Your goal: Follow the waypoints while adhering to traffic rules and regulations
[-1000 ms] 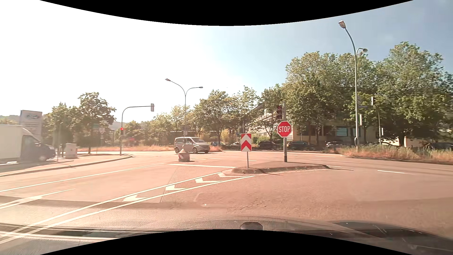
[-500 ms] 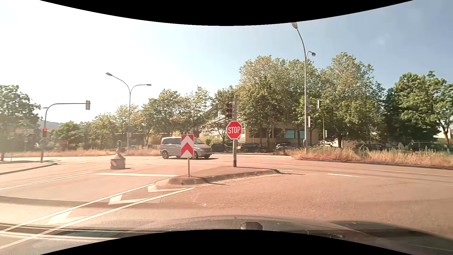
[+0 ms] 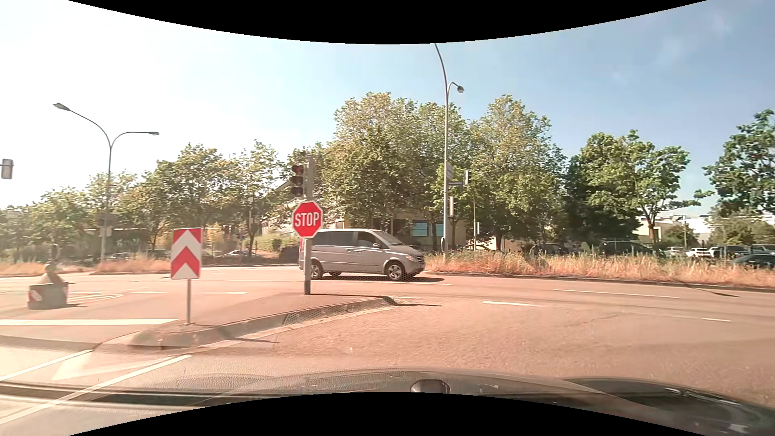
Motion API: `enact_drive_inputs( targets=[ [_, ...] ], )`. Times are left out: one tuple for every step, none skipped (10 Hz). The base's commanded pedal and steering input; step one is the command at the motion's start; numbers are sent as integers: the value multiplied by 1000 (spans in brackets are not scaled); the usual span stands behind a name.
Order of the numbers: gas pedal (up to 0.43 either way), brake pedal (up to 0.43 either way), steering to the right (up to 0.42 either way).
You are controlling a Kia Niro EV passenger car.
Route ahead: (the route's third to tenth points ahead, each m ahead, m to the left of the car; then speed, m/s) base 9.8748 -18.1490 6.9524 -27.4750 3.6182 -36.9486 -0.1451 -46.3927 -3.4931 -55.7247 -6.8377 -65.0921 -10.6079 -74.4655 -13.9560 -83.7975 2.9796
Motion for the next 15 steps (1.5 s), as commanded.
enact_drive_inputs(
  targets=[
    [0,24,545],
    [0,37,544],
    [0,43,541],
    [0,55,536],
    [0,55,527],
    [0,55,517],
    [0,55,506],
    [0,67,496],
    [0,85,488],
    [0,85,474],
    [0,104,447],
    [0,122,435],
    [0,140,434],
    [0,171,435],
    [0,201,435]
  ],
)
